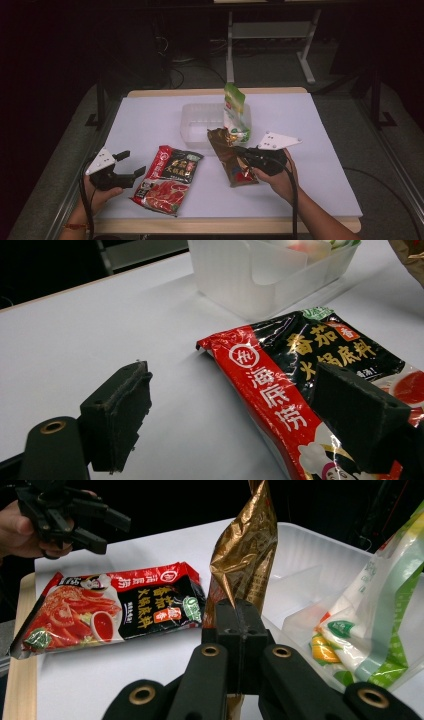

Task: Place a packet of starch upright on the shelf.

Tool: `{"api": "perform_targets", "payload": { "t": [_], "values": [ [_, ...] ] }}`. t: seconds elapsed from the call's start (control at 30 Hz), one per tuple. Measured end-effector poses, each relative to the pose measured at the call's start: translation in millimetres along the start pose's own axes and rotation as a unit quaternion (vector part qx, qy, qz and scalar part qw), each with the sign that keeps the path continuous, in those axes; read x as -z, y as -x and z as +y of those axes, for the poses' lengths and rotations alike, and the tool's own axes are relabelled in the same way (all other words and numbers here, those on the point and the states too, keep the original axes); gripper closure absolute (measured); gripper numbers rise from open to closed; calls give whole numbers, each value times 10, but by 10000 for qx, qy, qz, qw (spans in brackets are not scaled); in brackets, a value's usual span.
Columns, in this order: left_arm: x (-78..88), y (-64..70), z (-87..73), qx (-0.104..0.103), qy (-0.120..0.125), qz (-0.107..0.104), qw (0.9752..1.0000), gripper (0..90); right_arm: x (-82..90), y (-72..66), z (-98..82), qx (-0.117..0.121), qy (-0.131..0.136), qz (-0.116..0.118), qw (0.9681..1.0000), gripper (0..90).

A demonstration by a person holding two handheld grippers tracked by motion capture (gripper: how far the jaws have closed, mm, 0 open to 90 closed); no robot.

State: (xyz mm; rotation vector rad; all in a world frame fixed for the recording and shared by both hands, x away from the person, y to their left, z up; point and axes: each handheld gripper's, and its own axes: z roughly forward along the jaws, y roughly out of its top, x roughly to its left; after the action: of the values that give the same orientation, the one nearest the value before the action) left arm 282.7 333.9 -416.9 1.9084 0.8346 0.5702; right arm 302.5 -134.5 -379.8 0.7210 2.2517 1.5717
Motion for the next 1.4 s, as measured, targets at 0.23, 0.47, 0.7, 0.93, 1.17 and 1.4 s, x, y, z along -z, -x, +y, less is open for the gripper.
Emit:
{"api": "perform_targets", "payload": {
  "t": [0.23, 0.47, 0.7, 0.93, 1.17, 1.4],
  "values": [
    [-47, 108, 89, -67, 5, -256, 9996, 162, -2, -2, 10, 2, 29, 18, 10000, 900],
    [-256, 251, 300, -25, 29, -1027, 9947, 162, -23, -22, 23, 6, 37, 70, 10000, 900],
    [-792, 711, 602, -326, -308, -1783, 9830, 162, -47, -63, 51, 64, 55, 137, 9999, 900],
    [-1145, 971, 732, -343, -384, -2145, 9754, 162, -38, -83, 58, 95, 101, 238, 9996, 900],
    [-1341, 1007, 841, -133, -246, -2270, 9735, 162, -60, -130, 73, 185, 125, 373, 9991, 900],
    [-1367, 1011, 909, -28, 46, -2418, 9703, 283, -85, -155, 57, 248, 81, 502, 9984, 900]
  ]
}}
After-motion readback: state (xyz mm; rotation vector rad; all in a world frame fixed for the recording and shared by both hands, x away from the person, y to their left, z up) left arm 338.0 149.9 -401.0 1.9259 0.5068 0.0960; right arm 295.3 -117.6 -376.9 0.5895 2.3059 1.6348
